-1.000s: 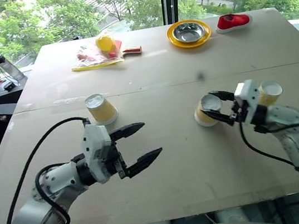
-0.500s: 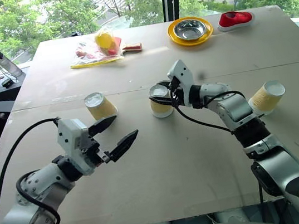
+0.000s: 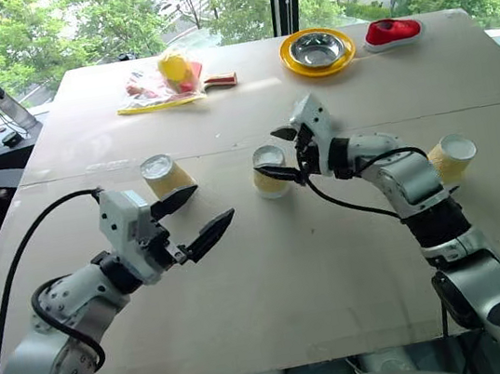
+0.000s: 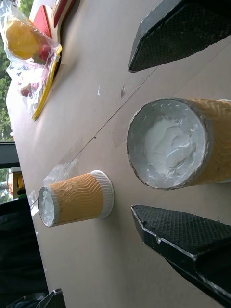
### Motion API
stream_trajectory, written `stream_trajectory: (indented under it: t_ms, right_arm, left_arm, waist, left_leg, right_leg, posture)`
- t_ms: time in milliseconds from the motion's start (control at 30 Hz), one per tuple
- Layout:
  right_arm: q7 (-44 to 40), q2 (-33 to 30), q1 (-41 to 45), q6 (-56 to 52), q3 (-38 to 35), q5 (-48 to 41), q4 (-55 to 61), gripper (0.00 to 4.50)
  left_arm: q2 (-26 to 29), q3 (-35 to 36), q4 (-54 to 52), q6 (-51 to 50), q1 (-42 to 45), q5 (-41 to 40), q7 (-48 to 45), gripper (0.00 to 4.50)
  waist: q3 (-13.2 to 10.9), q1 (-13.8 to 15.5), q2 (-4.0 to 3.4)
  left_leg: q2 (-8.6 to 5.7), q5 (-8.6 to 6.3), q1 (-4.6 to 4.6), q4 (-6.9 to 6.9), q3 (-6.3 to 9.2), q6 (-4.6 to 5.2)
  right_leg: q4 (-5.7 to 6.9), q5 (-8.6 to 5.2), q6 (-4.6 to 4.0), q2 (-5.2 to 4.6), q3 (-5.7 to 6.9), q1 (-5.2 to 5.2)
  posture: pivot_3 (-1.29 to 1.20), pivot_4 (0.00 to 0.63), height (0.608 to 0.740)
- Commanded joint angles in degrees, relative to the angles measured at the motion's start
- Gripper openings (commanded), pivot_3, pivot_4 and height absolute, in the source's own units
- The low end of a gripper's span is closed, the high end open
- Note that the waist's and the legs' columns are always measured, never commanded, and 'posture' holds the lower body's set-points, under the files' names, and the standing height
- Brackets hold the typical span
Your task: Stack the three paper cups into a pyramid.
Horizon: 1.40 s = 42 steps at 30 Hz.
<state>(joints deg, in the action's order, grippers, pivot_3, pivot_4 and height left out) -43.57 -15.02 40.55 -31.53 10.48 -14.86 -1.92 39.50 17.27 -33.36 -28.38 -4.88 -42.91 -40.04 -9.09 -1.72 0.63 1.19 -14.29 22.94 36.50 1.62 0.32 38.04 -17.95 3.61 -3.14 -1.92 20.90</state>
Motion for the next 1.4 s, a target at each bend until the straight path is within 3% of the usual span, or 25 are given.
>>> stream_trajectory:
  t_ms: [33,300,467,700,900,1400]
  right_arm:
    - [0.72,-5.34,-4.81,-3.57,-6.11,-2.75,11.72,4.44]
    - [10.85,-17.25,-23.81,-3.85,-25.60,0.65,25.80,4.44]
    - [14.99,-17.33,-33.55,-3.05,-34.07,0.29,29.06,4.44]
    - [20.44,-12.60,-40.57,-2.86,-33.90,0.82,34.25,4.44]
    - [25.03,-8.16,-38.92,-1.67,-34.24,0.38,31.52,4.44]
    - [27.16,-6.74,-36.84,-3.13,-35.61,-4.90,26.34,4.44]
  left_arm:
    - [0.26,-3.12,-1.11,-1.33,3.62,-1.03,-0.70,4.50]
    - [-0.36,-12.57,1.84,-3.78,14.18,-0.25,-4.64,4.50]
    - [-0.48,-16.08,3.60,-4.90,19.00,-0.36,-7.86,4.50]
    - [0.42,-19.23,5.44,-4.63,23.32,1.46,-13.25,4.50]
    - [-0.29,-20.82,5.23,-5.14,25.92,1.68,-14.62,4.50]
    - [-1.05,-20.57,4.82,-4.74,26.56,2.47,-14.64,4.50]
  waist:
    - [0.00,0.26,0.00]
    - [-0.01,1.17,0.00]
    - [0.00,0.48,-0.02]
    - [0.00,0.19,-0.03]
    - [0.00,0.58,-0.02]
    - [0.00,0.86,-0.03]
  left_leg:
    - [-0.01,0.00,0.00,0.00,-0.02,0.00]
    - [-0.03,-0.01,0.02,0.00,0.00,0.02]
    - [-0.17,0.00,-0.06,0.00,-0.15,0.02]
    - [-0.05,0.00,-0.11,0.02,-0.19,0.02]
    - [-0.08,0.00,-0.09,0.08,-0.18,0.01]
    - [-0.08,0.01,-0.09,0.08,-0.17,0.00]
  right_leg:
    - [0.00,0.00,0.00,0.00,-0.03,0.00]
    - [-0.02,0.00,0.00,0.05,-0.02,-0.01]
    - [0.03,0.00,0.01,0.16,-0.22,-0.01]
    - [0.07,0.00,0.00,0.33,-0.35,-0.01]
    - [0.07,0.00,0.01,0.31,-0.35,-0.02]
    - [0.08,0.00,0.00,0.31,-0.34,-0.02]
  posture:
    - [0.00,0.150,0.740]
    - [0.00,0.150,0.740]
    - [0.00,0.150,0.740]
    - [0.00,0.150,0.740]
    - [0.00,0.150,0.740]
    - [0.00,0.150,0.740]
